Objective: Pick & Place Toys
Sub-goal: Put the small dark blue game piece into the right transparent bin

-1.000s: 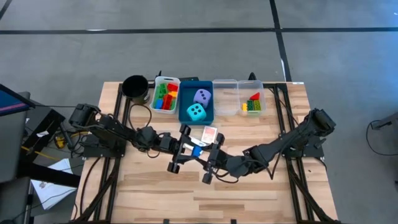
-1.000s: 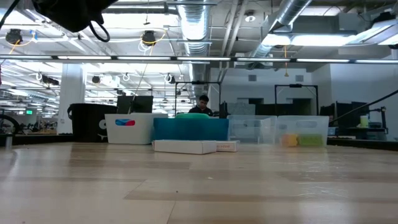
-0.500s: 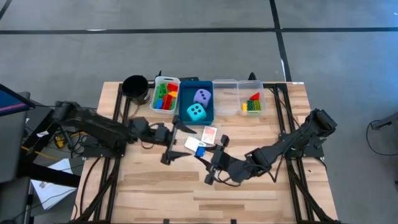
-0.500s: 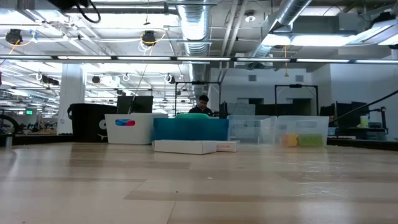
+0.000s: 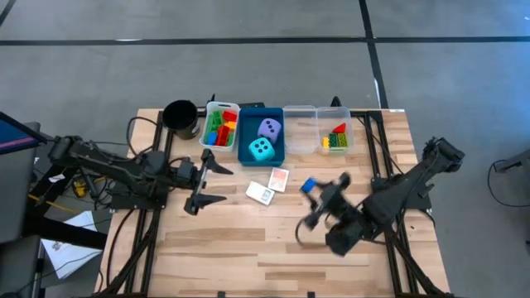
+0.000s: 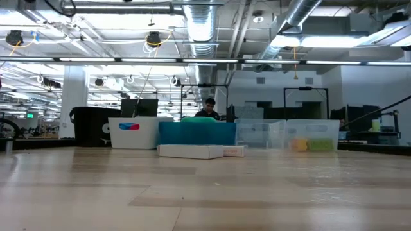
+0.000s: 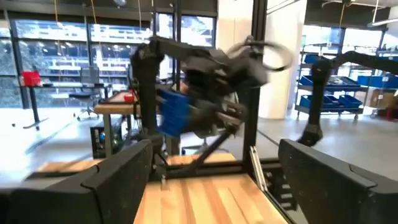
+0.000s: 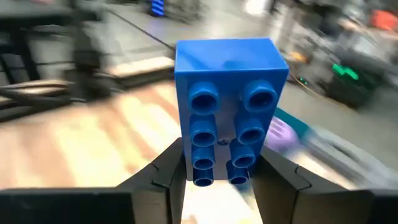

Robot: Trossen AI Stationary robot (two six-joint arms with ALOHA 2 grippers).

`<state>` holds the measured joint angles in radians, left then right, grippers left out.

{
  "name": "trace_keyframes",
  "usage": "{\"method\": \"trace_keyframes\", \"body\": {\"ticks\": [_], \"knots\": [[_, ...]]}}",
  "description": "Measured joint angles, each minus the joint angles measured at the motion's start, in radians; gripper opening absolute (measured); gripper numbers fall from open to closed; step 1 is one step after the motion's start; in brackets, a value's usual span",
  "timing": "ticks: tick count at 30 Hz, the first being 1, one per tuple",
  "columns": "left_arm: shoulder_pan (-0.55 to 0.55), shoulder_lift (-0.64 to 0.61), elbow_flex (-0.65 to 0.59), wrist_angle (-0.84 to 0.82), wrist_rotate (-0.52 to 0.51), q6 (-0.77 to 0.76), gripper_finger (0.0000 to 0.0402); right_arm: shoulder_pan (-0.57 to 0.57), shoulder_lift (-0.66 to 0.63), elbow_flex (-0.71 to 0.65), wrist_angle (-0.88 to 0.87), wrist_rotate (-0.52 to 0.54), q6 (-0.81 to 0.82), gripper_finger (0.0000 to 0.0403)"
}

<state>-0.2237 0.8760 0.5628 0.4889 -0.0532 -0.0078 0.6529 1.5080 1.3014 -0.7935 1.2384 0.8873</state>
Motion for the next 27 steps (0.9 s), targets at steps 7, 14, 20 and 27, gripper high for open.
{"method": "trace_keyframes", "body": {"ticks": [7, 14, 20, 27], "knots": [[0.0, -0.026, -0.145, 0.097, -0.044, -0.034, 0.0342, -0.117, -0.071, -0.011, -0.712, -0.002, 0.65, 0.0138], [0.001, -0.026, -0.2, 0.186, -0.09, -0.032, 0.0337, -0.339, -0.152, -0.091, -0.705, 0.002, 0.561, 0.0138], [0.001, -0.026, -0.2, 0.199, -0.098, -0.032, 0.0336, -0.546, -0.173, -0.185, -0.674, -0.034, 0.459, 0.0138], [0.001, -0.026, -0.2, 0.2, -0.1, -0.034, 0.0333, -0.768, -0.174, -0.336, -0.319, -0.138, 0.118, 0.0139]]}}
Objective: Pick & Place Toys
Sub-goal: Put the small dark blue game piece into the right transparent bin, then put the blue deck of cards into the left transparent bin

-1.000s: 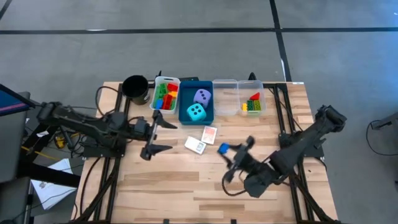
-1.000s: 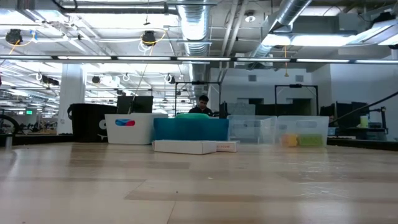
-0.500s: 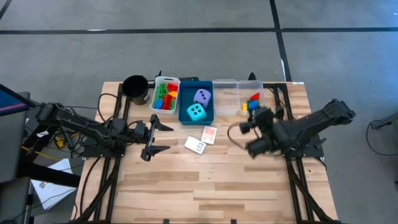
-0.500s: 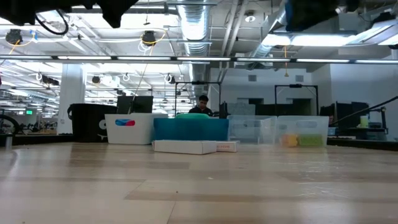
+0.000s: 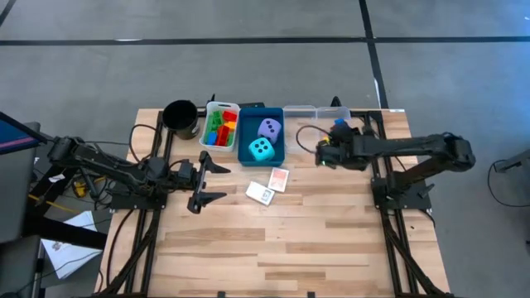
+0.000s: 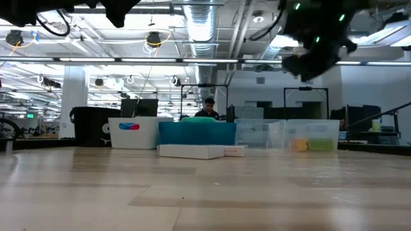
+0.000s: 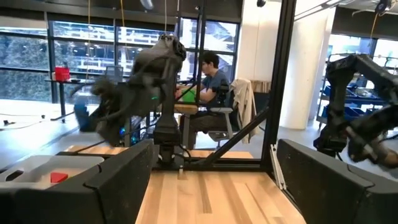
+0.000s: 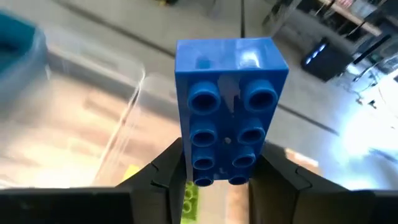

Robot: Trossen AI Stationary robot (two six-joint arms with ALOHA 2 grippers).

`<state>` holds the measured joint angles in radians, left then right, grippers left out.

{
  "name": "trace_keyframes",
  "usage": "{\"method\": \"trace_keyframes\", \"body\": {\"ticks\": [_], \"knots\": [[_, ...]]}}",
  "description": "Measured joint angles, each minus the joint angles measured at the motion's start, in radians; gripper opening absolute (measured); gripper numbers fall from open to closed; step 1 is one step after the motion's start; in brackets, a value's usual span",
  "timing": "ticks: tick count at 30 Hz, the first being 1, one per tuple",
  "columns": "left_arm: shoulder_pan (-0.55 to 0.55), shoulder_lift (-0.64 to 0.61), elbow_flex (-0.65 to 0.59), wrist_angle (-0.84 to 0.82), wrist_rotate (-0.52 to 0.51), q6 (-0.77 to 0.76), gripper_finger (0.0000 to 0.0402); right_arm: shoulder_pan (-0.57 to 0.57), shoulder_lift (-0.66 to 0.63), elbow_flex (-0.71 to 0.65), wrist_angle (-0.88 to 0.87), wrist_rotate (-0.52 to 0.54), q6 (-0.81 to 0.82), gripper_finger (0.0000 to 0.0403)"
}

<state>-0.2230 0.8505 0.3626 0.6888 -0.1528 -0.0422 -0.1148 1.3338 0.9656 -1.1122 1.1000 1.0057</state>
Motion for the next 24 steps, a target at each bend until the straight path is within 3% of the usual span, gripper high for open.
{"method": "trace_keyframes", "body": {"ticks": [5, 9, 12, 16, 24], "knots": [[0.0, 0.0, 0.0, 0.0, 0.0, 0.0, 0.0332, -0.179, 0.0, -0.138, 0.414, -0.142, -0.327, 0.0139], [0.0, 0.0, 0.0, -0.013, 0.0, 0.0, 0.0332, -0.316, 0.001, -0.213, 0.643, -0.261, -0.455, 0.0142], [0.0, 0.0, 0.0, -0.015, 0.0, 0.0, 0.0332, -0.4, 0.001, -0.225, 0.677, -0.318, -0.482, 0.015], [0.0, 0.0, 0.0, -0.015, 0.0, 0.0, 0.0332, -0.462, 0.001, -0.224, 0.676, -0.318, -0.472, 0.017], [0.0, 0.0, 0.0, -0.015, 0.0, 0.002, 0.0332, -0.482, 0.001, -0.224, 0.673, -0.377, -0.533, 0.0248]]}}
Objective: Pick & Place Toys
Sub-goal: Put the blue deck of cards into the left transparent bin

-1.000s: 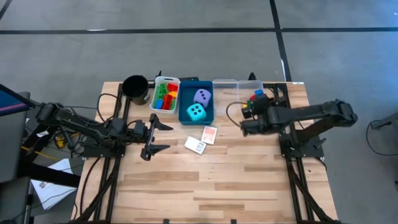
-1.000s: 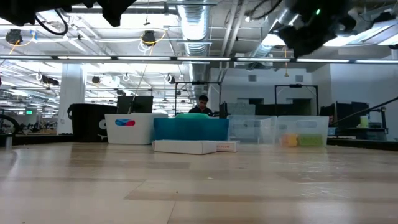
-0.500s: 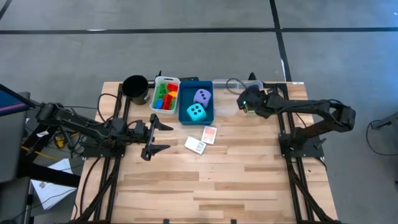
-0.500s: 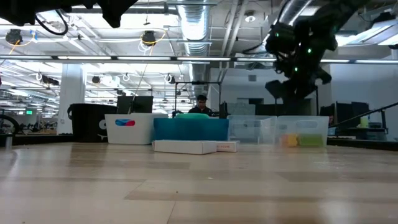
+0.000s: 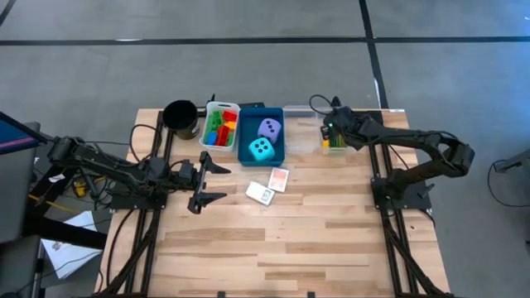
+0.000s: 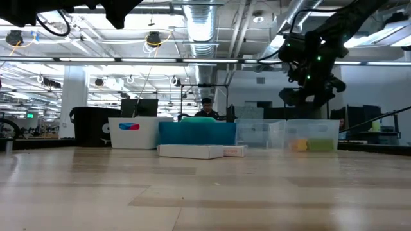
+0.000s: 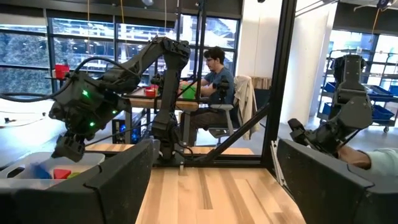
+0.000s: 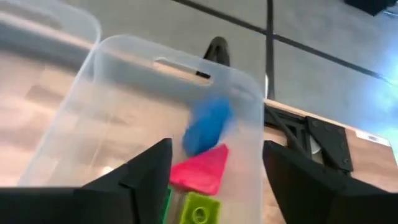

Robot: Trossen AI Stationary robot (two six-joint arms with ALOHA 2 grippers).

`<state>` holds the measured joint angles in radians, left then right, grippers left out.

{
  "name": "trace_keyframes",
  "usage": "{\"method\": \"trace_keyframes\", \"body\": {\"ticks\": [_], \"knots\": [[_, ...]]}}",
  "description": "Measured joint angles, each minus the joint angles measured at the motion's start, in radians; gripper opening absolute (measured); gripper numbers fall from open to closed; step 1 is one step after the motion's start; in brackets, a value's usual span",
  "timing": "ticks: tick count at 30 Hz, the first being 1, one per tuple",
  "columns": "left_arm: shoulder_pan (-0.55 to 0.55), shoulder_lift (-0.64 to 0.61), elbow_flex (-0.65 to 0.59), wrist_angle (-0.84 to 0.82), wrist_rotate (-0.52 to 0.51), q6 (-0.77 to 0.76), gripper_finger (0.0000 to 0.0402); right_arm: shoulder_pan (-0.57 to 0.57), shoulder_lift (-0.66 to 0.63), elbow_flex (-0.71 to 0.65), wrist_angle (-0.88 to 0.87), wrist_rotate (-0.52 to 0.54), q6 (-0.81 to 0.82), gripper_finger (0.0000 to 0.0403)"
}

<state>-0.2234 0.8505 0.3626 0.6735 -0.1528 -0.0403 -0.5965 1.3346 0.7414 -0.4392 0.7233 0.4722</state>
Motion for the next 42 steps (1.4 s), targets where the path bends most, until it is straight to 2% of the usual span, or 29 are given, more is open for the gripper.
{"method": "trace_keyframes", "body": {"ticks": [4, 7, 13, 19, 22, 26, 33, 35, 39, 42], "knots": [[0.0, 0.0, 0.0, -0.014, 0.0, 0.001, 0.0332, 0.038, 0.0, 0.0, -0.001, -0.095, -0.053, 0.0271], [0.0, 0.001, 0.0, -0.031, 0.0, 0.002, 0.0332, 0.117, 0.0, 0.0, 0.0, -0.18, -0.065, 0.0275], [0.0, 0.033, 0.0, -0.122, 0.001, 0.002, 0.0332, 0.397, 0.0, 0.0, 0.058, -0.229, -0.064, 0.0276], [0.0, 0.156, 0.0, -0.088, 0.013, 0.012, 0.0332, 0.695, 0.0, 0.0, 0.189, -0.229, -0.076, 0.0276], [0.0, 0.209, 0.0, -0.03, 0.014, 0.013, 0.0332, 0.782, 0.0, 0.001, 0.247, -0.234, -0.107, 0.0276], [0.0, 0.236, 0.001, 0.036, 0.025, 0.013, 0.0332, 0.799, 0.0, 0.001, 0.25, -0.251, -0.052, 0.0276], [0.0, 0.229, 0.001, 0.054, 0.03, 0.013, 0.0332, 0.726, 0.038, 0.0, 0.268, -0.314, 0.272, 0.0276], [0.0, 0.229, 0.002, 0.05, 0.03, 0.013, 0.0332, 0.701, 0.069, 0.002, 0.281, -0.359, 0.32, 0.0276], [0.0, 0.229, 0.002, 0.049, 0.03, 0.013, 0.0332, 0.652, 0.16, 0.001, 0.338, -0.463, 0.345, 0.0276], [0.0, 0.229, 0.002, 0.049, 0.03, 0.013, 0.0332, 0.62, 0.229, 0.001, 0.432, -0.547, 0.285, 0.0276]]}}
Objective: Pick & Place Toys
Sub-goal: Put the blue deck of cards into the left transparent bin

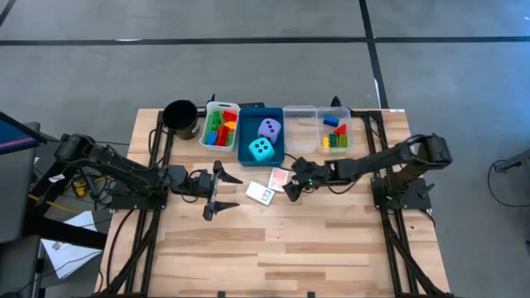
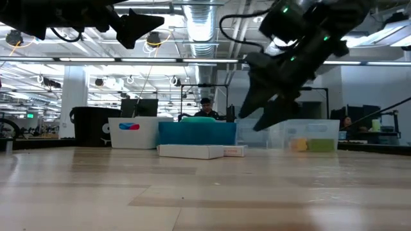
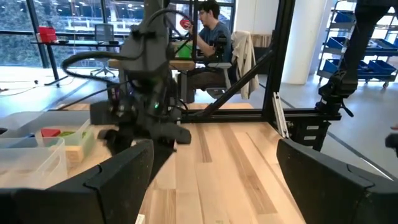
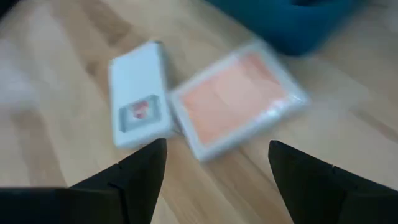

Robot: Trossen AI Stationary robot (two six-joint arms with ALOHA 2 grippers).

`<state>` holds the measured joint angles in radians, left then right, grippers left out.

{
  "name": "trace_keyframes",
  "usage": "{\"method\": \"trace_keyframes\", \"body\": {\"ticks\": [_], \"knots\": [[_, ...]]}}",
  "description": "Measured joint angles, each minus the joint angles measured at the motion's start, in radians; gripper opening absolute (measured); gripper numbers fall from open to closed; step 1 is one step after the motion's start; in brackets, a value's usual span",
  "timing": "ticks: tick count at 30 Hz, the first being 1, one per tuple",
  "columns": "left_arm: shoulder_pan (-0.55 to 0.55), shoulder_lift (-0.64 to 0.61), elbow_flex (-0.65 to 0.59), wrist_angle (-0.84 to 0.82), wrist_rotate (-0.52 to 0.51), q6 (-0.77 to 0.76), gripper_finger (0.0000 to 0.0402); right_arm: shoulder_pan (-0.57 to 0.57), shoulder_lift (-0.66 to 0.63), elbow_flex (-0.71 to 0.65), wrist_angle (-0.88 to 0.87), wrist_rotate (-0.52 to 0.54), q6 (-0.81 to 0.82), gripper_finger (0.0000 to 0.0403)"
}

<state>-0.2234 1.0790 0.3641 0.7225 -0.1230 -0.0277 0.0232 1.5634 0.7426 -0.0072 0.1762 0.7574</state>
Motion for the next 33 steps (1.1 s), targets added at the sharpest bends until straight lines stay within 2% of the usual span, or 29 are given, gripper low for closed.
{"method": "trace_keyframes", "body": {"ticks": [4, 8, 19, 33], "knots": [[0.0, 0.0, 0.0, -0.007, 0.0, 0.0, 0.0332, -0.026, 0.061, 0.001, 0.124, -0.063, -0.158, 0.0276], [0.0, 0.0, 0.0, -0.008, 0.0, 0.0, 0.0332, -0.036, 0.079, 0.003, 0.129, -0.064, -0.226, 0.0276], [0.0, 0.0, 0.0, -0.009, 0.0, 0.0, 0.0332, -0.053, 0.073, 0.024, 0.111, -0.072, -0.269, 0.0276], [0.0, 0.0, 0.0, -0.01, 0.0, -0.007, 0.0332, -0.023, 0.079, 0.025, 0.082, -0.074, -0.234, 0.0276]]}}
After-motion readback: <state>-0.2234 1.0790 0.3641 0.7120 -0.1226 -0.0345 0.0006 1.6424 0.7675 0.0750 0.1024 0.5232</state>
